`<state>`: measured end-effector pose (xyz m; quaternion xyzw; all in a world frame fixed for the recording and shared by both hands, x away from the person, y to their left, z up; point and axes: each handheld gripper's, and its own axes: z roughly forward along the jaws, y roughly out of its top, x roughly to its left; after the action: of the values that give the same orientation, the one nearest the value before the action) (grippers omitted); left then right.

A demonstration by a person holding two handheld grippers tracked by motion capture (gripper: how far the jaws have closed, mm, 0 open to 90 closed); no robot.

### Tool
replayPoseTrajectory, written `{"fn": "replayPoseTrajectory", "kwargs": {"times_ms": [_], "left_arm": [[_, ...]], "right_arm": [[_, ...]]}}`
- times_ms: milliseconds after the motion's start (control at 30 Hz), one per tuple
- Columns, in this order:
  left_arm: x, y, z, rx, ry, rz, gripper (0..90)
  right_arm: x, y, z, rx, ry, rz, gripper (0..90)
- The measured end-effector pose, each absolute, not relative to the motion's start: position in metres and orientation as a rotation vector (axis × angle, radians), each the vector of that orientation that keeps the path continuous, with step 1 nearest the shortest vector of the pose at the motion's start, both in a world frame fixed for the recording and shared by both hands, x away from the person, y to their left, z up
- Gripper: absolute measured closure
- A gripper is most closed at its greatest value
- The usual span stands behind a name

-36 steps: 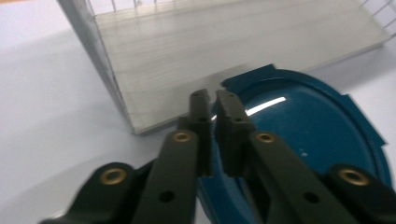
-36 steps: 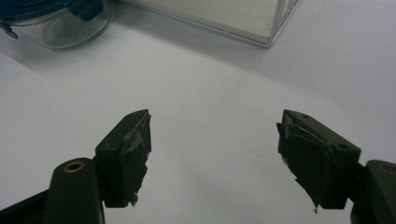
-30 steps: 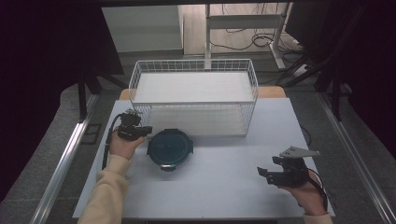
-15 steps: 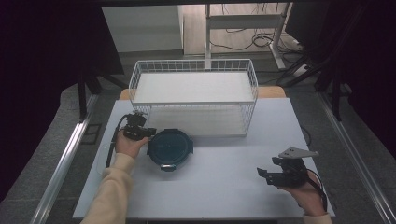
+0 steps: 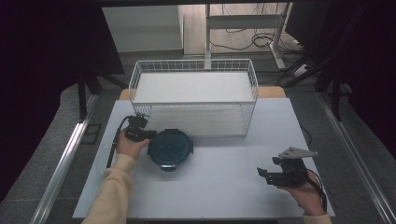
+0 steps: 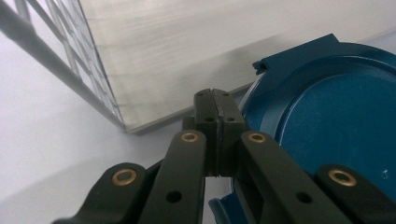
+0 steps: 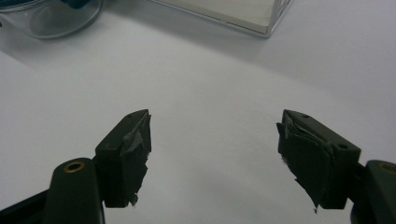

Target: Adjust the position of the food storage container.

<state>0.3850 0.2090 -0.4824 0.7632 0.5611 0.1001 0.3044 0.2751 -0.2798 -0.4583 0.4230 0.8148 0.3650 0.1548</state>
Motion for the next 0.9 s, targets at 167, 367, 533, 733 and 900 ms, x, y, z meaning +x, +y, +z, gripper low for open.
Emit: {"fn": "replayPoseTrajectory", "kwargs": {"times_ms": [167,367,533,733,900], "left_arm": [[0.383,0.205,-0.482,2.038,1.455,0.235,90.0],[0.379,0.194,-0.482,2.058,1.427,0.228,90.0],[0.375,0.19,-0.481,2.081,1.403,0.225,90.0],[0.371,0.181,-0.481,2.087,1.377,0.214,90.0],[0.367,0.173,-0.481,2.101,1.35,0.201,90.0]], "right_arm": [[0.275,-0.278,-0.458,1.206,2.341,1.045,25.7],[0.274,-0.277,-0.458,1.208,2.341,1.045,25.7],[0.274,-0.277,-0.458,1.205,2.341,1.048,25.7],[0.274,-0.276,-0.457,1.202,2.34,1.052,25.7],[0.274,-0.276,-0.457,1.203,2.339,1.05,25.7]]}}
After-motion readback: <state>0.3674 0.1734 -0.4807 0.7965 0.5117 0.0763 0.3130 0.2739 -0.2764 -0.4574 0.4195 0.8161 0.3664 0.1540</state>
